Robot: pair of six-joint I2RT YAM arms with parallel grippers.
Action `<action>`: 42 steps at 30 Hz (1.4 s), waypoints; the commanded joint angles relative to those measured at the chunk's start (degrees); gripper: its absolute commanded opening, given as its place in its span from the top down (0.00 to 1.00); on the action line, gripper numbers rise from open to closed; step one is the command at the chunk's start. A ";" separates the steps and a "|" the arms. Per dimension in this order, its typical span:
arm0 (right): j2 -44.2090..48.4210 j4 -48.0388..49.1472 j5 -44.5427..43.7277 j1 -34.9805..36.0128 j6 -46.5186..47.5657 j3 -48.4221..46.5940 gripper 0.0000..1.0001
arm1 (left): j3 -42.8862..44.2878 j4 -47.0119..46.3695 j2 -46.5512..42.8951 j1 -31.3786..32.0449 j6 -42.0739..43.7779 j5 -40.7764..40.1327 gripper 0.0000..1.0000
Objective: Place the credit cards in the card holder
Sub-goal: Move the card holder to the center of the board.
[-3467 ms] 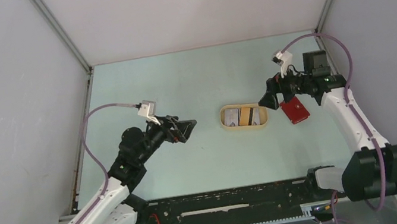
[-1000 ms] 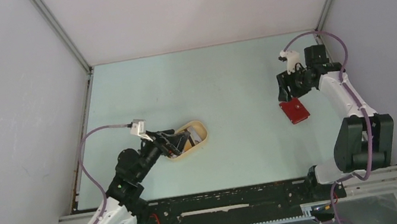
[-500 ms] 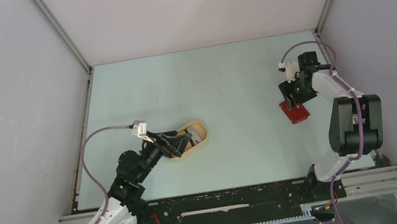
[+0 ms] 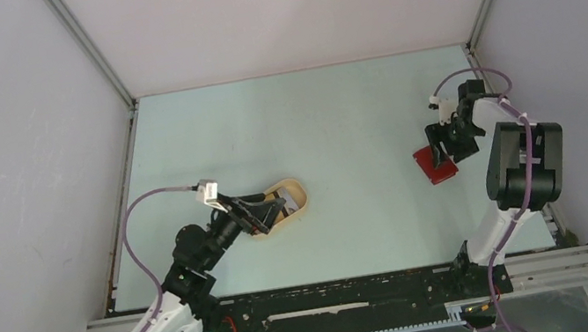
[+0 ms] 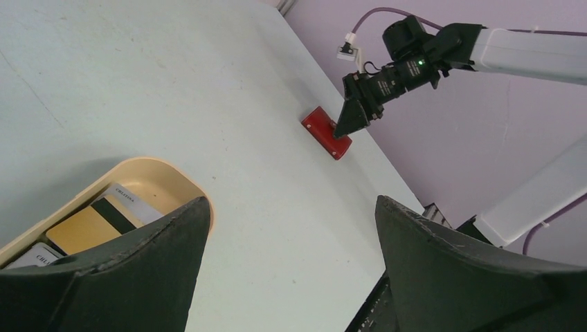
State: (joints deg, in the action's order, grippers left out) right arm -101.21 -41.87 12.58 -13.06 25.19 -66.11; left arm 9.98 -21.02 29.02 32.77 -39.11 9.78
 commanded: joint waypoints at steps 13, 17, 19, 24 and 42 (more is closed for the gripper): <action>1.68 -5.94 14.77 29.48 7.23 2.59 0.51 | -6.06 -13.74 1.23 1.99 5.12 5.17 0.09; 2.02 -5.62 15.65 40.63 5.36 2.17 0.46 | -7.03 -15.87 3.17 5.03 8.01 3.39 0.11; 2.47 -6.25 16.63 43.31 4.99 1.64 0.37 | -7.23 -15.98 4.55 6.58 8.31 1.47 0.12; 7.88 -7.50 19.35 42.19 7.67 1.59 0.25 | -8.89 -19.04 7.70 11.44 5.47 -4.49 0.22; 24.65 11.04 25.70 45.14 40.99 18.94 0.15 | 4.20 -20.06 38.44 16.97 -6.44 -10.37 0.41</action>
State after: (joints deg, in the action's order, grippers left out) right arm -71.99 -36.47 40.05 30.89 60.31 -45.74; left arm 8.36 -38.41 62.30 49.17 -43.64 0.08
